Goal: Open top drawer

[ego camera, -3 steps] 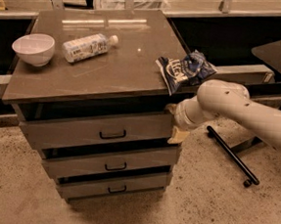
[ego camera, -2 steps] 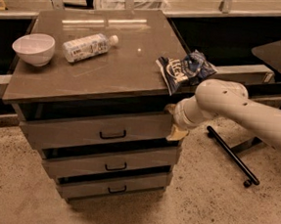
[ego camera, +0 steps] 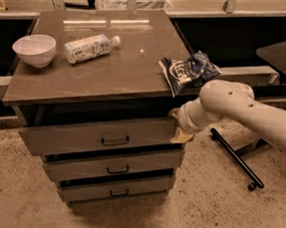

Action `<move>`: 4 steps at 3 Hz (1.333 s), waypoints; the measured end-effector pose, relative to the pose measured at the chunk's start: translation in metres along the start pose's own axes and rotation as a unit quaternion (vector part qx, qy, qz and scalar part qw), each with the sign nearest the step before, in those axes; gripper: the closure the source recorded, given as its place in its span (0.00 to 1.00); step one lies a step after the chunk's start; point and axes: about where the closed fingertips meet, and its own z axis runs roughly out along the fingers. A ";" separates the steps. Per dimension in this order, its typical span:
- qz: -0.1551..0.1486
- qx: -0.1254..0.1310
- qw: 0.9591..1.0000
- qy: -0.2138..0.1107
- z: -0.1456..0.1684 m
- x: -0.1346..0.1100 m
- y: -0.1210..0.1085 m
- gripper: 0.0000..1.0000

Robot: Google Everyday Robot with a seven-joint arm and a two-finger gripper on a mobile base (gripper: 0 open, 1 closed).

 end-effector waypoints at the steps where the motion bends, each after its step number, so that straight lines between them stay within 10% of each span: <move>1: 0.000 -0.015 1.000 -0.001 -0.010 -0.004 0.013 0.31; 4: 0.037 -0.073 0.997 -0.014 -0.078 -0.029 0.091 0.32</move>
Offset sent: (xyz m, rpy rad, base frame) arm -0.1125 -0.0204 0.0332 -0.0181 0.1621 0.0015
